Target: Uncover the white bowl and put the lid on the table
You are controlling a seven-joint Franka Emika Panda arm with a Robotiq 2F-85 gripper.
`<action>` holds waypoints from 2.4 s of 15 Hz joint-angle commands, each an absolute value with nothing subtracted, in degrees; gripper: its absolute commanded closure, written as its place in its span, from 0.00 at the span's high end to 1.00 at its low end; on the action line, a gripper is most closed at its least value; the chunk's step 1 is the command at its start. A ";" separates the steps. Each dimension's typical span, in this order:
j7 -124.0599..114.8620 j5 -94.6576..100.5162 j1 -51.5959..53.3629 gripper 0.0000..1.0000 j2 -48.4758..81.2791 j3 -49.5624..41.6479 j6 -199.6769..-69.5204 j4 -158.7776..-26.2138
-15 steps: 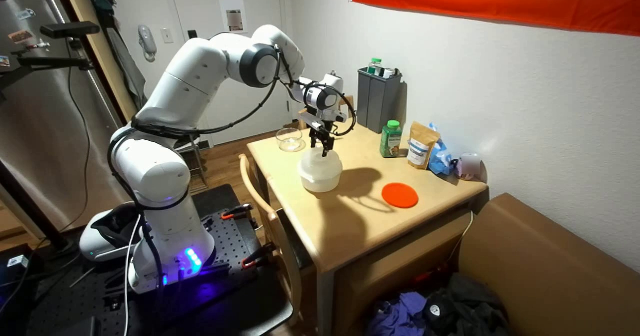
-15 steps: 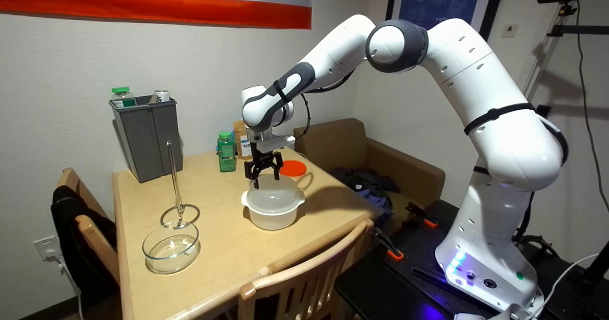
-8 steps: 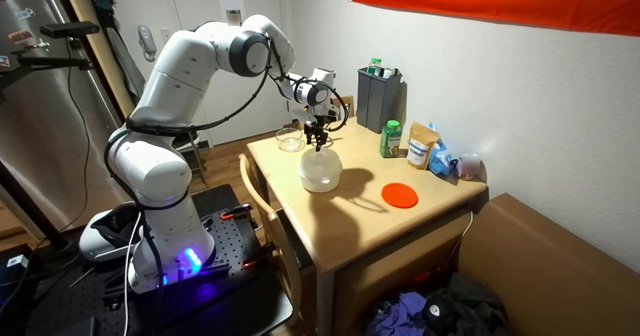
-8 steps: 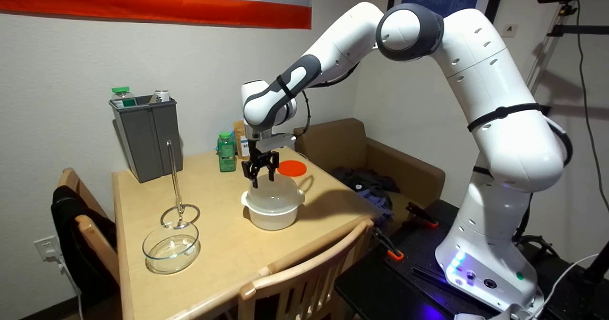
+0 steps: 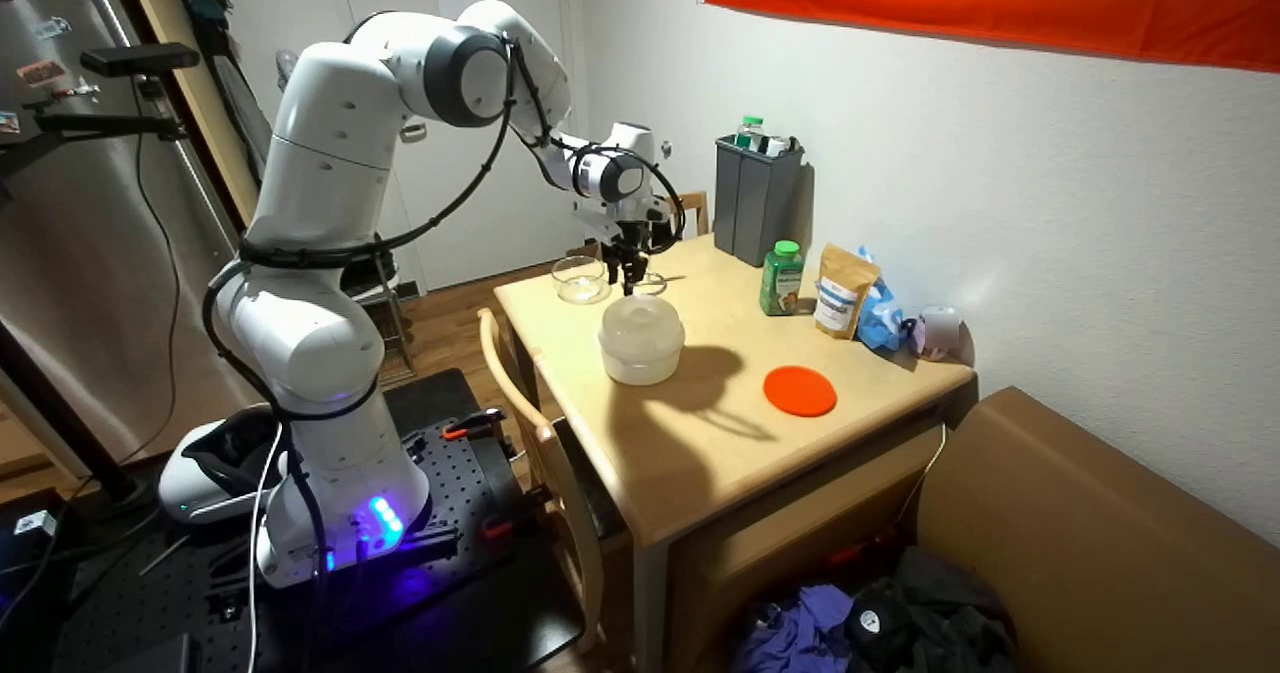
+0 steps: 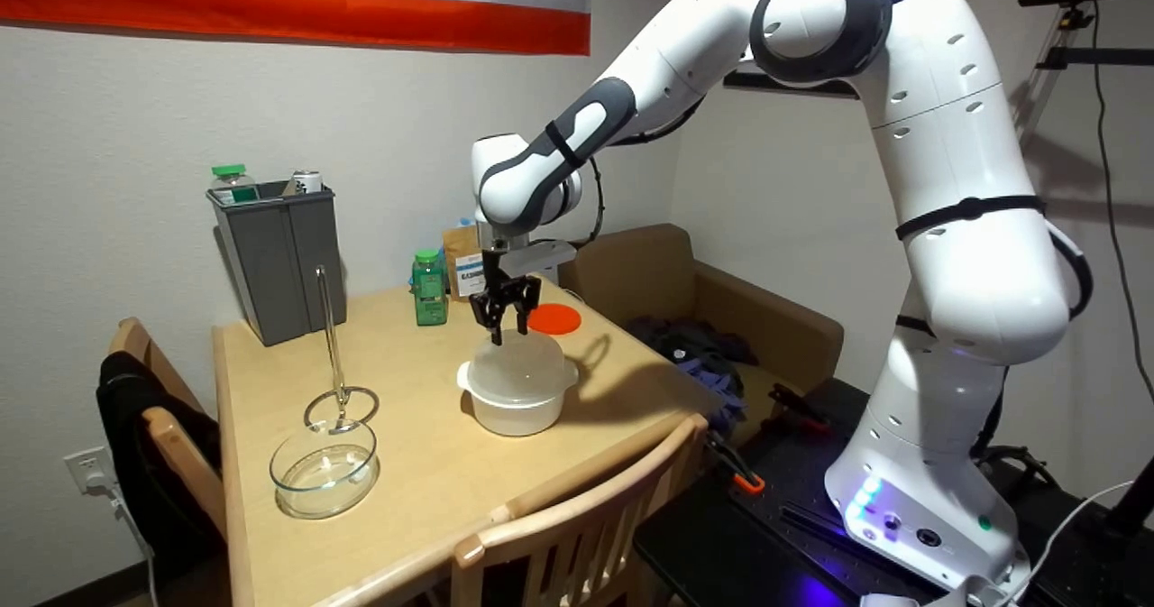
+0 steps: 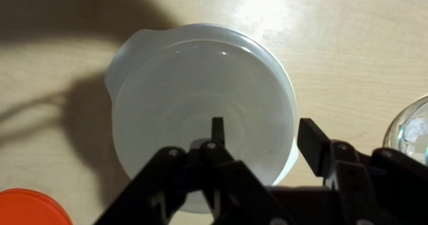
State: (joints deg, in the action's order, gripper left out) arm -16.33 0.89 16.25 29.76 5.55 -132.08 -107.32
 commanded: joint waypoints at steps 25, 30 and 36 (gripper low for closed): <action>-15.57 0.67 13.42 0.64 36.61 4.15 -127.23 -100.38; -14.96 0.58 13.24 0.61 38.22 4.25 -125.39 -97.87; -14.46 0.41 13.01 0.60 40.66 4.27 -122.76 -94.40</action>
